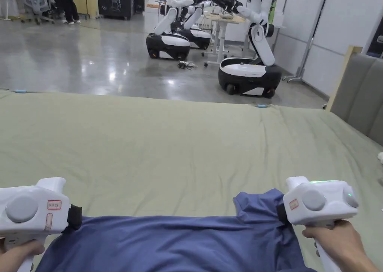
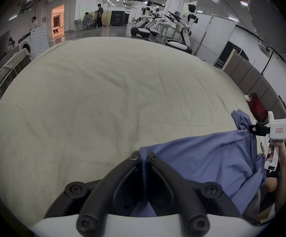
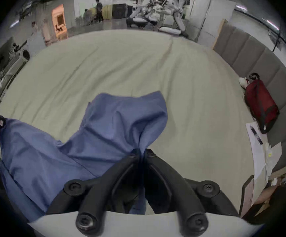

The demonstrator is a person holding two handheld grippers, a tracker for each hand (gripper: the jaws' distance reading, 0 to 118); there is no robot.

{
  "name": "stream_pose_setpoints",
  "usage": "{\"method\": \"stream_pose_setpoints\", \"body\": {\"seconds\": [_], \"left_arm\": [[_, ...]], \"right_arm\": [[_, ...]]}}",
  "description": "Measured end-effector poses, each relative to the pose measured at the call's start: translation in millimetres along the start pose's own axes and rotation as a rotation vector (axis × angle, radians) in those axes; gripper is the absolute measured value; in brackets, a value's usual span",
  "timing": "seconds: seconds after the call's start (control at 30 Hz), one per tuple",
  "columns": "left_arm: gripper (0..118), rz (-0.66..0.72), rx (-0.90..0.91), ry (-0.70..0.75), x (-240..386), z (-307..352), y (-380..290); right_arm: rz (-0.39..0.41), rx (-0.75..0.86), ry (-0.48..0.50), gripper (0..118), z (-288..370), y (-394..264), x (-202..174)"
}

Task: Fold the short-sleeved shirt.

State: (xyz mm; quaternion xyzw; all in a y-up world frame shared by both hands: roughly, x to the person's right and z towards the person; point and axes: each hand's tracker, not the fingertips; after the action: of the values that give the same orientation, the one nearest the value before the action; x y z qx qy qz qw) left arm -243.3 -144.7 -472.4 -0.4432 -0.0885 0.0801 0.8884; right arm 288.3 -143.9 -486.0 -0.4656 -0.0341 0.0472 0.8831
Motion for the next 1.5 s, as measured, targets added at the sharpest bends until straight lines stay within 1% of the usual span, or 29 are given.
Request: {"method": "stream_pose_setpoints", "body": {"seconds": [0.03,0.1,0.17,0.23,0.27,0.3,0.37,0.43,0.47,0.53,0.67,0.77,0.8,0.93,0.97,1.07,1.13,1.2,1.23,1.33,1.37,1.4,1.43,1.47,1.5], "left_arm": [[3,0.001,0.014,-0.003,0,5,-1],[3,0.005,0.04,-0.004,-2,14,1],[3,0.025,0.069,-0.034,-3,25,4],[3,0.041,0.095,-0.051,-5,34,8],[3,0.041,0.106,-0.056,-5,40,10],[3,0.041,0.121,-0.06,-4,48,10],[3,0.042,0.134,-0.065,-4,64,7],[3,0.037,0.152,-0.078,-4,83,-2],[3,0.032,0.162,-0.093,-4,94,-9],[3,0.022,0.161,-0.099,-7,111,-23],[3,0.017,0.158,-0.105,-14,145,-66],[3,0.032,0.138,-0.12,-25,167,-100],[3,0.041,0.129,-0.115,-27,174,-112],[3,0.063,0.068,-0.121,-31,181,-152],[3,0.056,0.039,-0.128,-31,177,-161],[3,0.038,-0.038,-0.075,-30,153,-175],[3,0.075,-0.049,-0.078,-32,141,-180],[3,0.081,-0.054,-0.093,-32,133,-183],[3,0.08,-0.053,-0.086,-31,132,-184],[4,0.069,-0.04,-0.088,-31,132,-183],[4,0.074,-0.023,-0.098,-32,134,-183],[16,0.084,-0.008,-0.11,-33,137,-183],[43,0.106,0.005,-0.124,-34,143,-183],[87,0.124,0.007,-0.131,-35,147,-184],[118,0.134,0.017,-0.142,-36,153,-185]], "right_arm": [[0.008,0.03,-0.005,9,8,-2,3],[-0.007,0.079,-0.031,9,24,-1,6],[-0.026,0.164,0.004,9,42,3,10],[-0.073,0.214,0.05,9,60,10,15],[-0.077,0.23,0.061,9,70,13,16],[-0.07,0.26,0.075,9,81,14,16],[-0.054,0.258,0.092,9,101,10,14],[-0.023,0.294,0.125,9,123,-4,9],[-0.006,0.315,0.146,9,137,-14,7],[0.002,0.342,0.181,9,161,-34,5],[0.011,0.345,0.249,9,197,-86,6],[0.03,0.33,0.247,9,214,-124,6],[0.041,0.317,0.251,9,215,-134,9],[0.02,0.233,0.237,9,203,-162,18],[0.005,0.193,0.23,9,195,-167,21],[-0.012,0.118,0.202,9,166,-178,23],[-0.026,0.068,0.184,9,149,-182,21],[-0.038,0.047,0.205,9,137,-186,20],[-0.041,0.038,0.199,9,132,-188,19],[-0.054,0.006,0.2,15,123,-189,18],[-0.062,0.012,0.192,15,123,-192,21],[-0.065,0.038,0.186,33,130,-195,21],[-0.066,0.077,0.176,55,140,-197,22],[-0.085,0.102,0.176,79,154,-201,24],[-0.102,0.122,0.193,92,171,-205,24]]}}
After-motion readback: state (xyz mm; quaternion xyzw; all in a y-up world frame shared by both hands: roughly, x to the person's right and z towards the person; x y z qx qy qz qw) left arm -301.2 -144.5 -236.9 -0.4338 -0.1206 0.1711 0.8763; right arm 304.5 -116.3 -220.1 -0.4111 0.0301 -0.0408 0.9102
